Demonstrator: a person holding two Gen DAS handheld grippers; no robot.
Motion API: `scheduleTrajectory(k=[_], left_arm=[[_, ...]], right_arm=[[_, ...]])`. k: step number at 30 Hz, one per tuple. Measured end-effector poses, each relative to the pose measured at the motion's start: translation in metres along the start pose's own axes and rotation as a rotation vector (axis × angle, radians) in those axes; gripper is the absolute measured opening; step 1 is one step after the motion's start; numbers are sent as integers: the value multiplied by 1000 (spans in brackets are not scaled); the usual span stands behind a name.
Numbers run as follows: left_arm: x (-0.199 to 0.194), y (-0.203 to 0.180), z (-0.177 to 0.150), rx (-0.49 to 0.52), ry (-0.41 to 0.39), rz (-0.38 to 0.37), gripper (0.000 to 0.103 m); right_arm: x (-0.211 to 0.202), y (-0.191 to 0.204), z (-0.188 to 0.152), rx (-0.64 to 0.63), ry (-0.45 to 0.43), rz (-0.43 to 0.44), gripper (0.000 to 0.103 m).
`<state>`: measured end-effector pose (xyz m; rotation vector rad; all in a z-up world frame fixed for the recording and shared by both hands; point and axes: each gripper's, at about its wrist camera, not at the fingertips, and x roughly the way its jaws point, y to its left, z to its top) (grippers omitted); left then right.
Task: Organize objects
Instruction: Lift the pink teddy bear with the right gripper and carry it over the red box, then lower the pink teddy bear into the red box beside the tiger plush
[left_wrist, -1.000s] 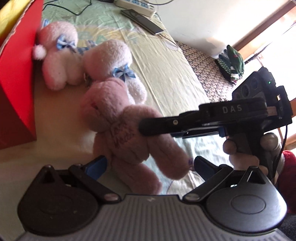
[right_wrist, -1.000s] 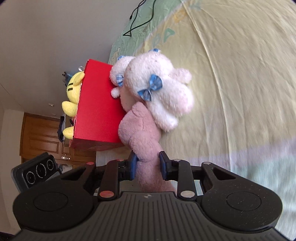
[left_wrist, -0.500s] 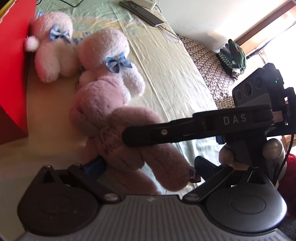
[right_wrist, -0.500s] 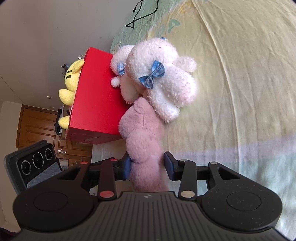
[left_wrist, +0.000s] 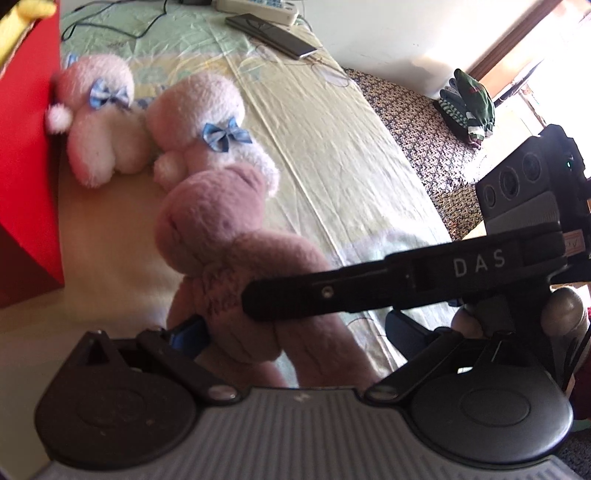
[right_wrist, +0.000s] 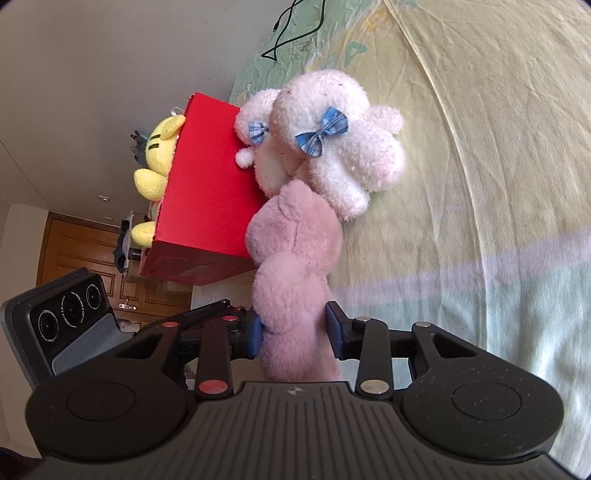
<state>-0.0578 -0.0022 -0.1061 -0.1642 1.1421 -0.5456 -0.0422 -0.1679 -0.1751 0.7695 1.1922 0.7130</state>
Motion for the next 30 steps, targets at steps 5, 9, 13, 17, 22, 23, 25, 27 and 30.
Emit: scheduleTrajectory(k=[5,9,13,17,22,23,25,27,30], left_arm=[[-17,-7,2,54,-39,4,98],[-31,-12,7,101,-70,1,98],[-50,-13,13,139,-112,-11,98],[-76,-6,18,153,-161,-36,98],[-113,5,21,180,-235,-50,98],[-120,8,21,183,-252,-50,98],[-135,12,21,195,-285,-46,98],[-149,16,21,207,-320,-36,98],[-167,26,20,221,-364,-26,98]], right_arm=[[-11,12,-3,-4,-50,15,37],[-17,29,-4,-33,-96,11,37],[-24,48,-8,-64,-155,10,37],[-23,71,-11,-91,-208,16,37],[-18,103,-13,-125,-271,39,37],[-17,109,-12,-130,-282,44,37],[-14,123,-10,-147,-305,55,37],[-10,135,-9,-164,-324,68,37],[-2,154,-6,-193,-344,78,37]])
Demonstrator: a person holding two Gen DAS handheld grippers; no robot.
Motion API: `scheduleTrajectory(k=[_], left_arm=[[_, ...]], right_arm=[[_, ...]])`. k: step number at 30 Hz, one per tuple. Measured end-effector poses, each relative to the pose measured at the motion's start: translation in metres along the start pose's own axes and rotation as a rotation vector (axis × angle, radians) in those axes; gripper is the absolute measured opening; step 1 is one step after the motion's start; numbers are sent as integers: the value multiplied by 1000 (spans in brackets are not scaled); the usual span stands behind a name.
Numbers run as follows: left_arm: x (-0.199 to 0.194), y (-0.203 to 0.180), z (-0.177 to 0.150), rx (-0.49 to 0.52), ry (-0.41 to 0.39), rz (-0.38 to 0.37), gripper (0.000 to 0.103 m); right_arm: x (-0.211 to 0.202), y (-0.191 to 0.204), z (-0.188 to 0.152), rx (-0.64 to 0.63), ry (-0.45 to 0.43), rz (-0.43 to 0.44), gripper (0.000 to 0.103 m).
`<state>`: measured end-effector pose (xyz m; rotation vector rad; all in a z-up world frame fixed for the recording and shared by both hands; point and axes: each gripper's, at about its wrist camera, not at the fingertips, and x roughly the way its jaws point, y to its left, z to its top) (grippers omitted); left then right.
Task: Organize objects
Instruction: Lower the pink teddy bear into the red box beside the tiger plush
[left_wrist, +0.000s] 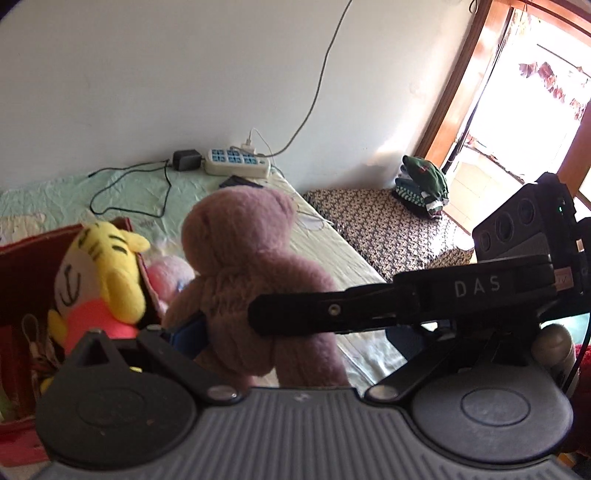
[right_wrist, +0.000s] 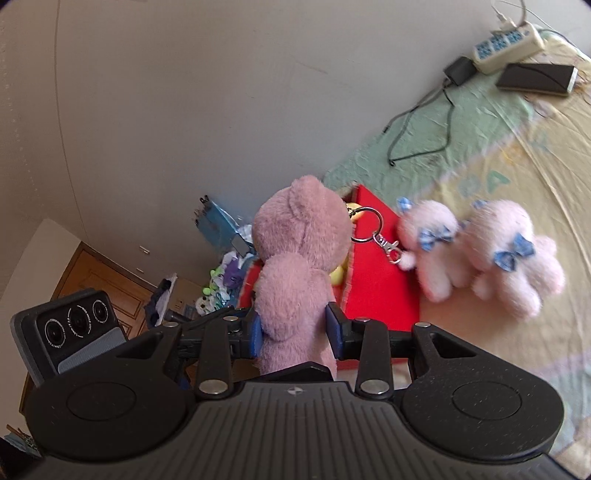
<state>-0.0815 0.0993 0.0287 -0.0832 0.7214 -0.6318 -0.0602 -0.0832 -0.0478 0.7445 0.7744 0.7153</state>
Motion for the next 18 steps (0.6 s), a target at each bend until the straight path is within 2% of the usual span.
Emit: scheduleTrajectory(k=[8,14,18], left_arm=[[-37,43,8,14,-65,38,98],[-46,83,13,13,-71,94,98],[-41,110,15,12,-49,128,98]], right_arm=[[43,36,9,-55,-14,37,37],[85,54,9,-29,-10,40,37],[114,58,8,1,-14,24,37]])
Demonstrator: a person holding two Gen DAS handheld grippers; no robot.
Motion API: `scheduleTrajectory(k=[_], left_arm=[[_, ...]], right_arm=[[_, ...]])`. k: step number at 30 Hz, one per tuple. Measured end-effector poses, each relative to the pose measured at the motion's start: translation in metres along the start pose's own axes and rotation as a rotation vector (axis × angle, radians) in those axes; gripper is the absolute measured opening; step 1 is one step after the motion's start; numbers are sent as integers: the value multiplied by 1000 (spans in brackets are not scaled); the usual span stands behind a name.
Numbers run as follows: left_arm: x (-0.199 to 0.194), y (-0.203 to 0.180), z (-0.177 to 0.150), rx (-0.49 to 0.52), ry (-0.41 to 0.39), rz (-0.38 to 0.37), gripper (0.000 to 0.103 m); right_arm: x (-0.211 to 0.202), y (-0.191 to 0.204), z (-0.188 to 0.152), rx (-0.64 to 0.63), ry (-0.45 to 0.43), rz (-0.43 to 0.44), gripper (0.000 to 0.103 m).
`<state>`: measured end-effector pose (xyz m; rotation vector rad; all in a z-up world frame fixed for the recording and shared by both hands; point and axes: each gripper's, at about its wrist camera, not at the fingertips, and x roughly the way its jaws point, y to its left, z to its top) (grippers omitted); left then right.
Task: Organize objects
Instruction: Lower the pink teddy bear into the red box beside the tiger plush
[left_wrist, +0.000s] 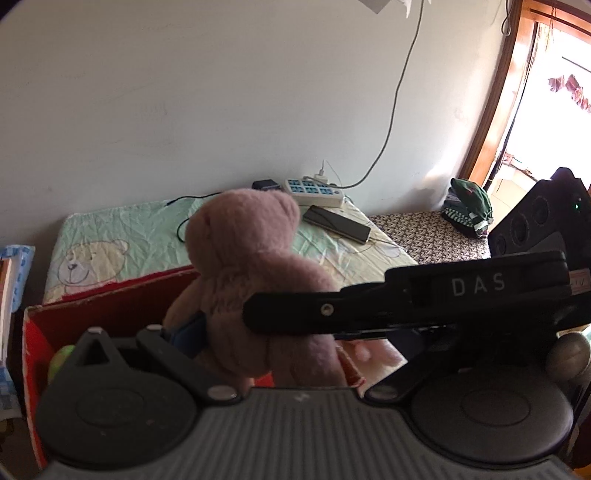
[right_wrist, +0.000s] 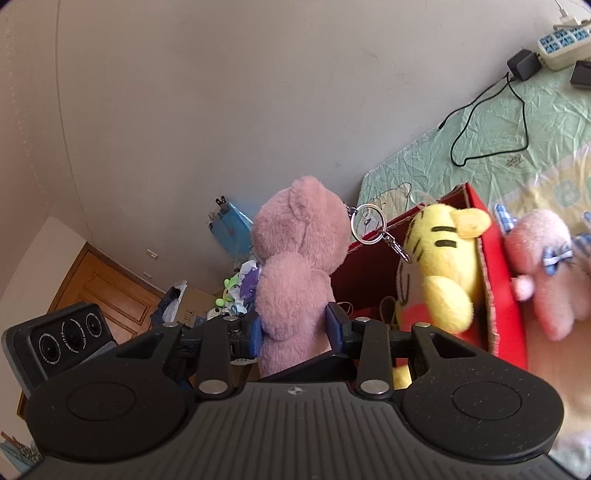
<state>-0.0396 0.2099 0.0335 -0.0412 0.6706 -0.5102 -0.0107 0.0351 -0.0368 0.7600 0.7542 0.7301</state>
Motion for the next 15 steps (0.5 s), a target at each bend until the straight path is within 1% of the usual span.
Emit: scheduleTrajectory(k=[5,10,15], left_arm=[[14,29,-5,-35,44,9,98],[25,53,-14,-73,77,8,98],[38,71,-24,-107,118,-2,98]], right_arm=[[29,-6,-3,67,11,-34,37],[48,-10,-7,94,29,-67,37],[62,-15,-12,106,48,-128,37]])
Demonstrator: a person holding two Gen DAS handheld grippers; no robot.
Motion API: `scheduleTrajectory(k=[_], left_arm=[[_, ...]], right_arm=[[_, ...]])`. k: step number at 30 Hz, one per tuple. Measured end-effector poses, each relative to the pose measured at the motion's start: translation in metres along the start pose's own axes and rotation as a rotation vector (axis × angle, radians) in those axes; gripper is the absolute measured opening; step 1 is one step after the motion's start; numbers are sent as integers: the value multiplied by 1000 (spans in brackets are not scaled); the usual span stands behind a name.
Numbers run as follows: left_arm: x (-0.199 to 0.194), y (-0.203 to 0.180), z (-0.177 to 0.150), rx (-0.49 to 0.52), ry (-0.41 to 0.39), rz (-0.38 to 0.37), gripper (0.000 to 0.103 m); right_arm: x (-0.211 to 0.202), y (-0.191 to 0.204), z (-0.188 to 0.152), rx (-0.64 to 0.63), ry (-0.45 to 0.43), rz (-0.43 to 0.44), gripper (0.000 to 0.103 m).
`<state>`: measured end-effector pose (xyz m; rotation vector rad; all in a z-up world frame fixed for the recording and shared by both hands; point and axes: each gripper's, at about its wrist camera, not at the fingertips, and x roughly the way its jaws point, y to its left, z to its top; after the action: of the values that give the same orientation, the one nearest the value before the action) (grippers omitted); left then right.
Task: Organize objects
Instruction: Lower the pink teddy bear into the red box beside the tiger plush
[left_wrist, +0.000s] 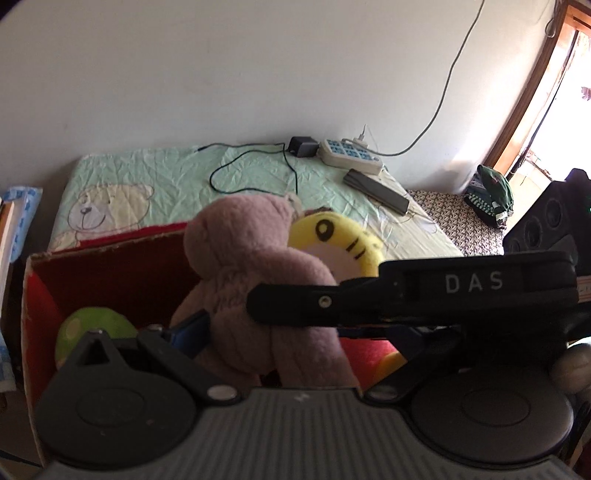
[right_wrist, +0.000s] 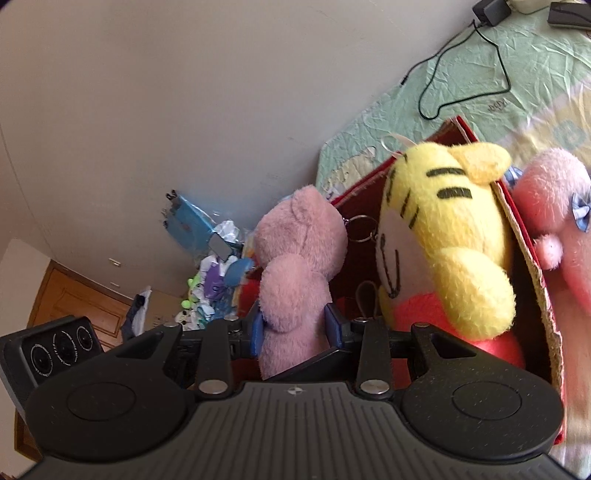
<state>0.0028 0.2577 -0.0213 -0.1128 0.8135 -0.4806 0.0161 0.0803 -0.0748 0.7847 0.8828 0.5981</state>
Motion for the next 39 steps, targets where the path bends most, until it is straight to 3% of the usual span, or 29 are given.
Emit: scheduleTrajectory(k=[11,13,15,19,27,39], left_arm=[[18,25,-11,-57,67,-17,97],[20,24,-11,-44,70,-2,97],[23,23,-12,-26,76,14,97],[26,26,-14,-23,83,20,101],[21,21,-21,46,82,96,99],[23,21,-19,42,121,165,99]], right_arm=[[18,-1,-9,-17,23,-141,32],[21,-4,-11,-29,16,-169,20],[23,-7,-12,-39,10,-193,18],[24,-10,-12,-69,7,-189,18],[14,-13,-10,-52,28,-169,18],[10,-8,-15,-109,32,-192,18]])
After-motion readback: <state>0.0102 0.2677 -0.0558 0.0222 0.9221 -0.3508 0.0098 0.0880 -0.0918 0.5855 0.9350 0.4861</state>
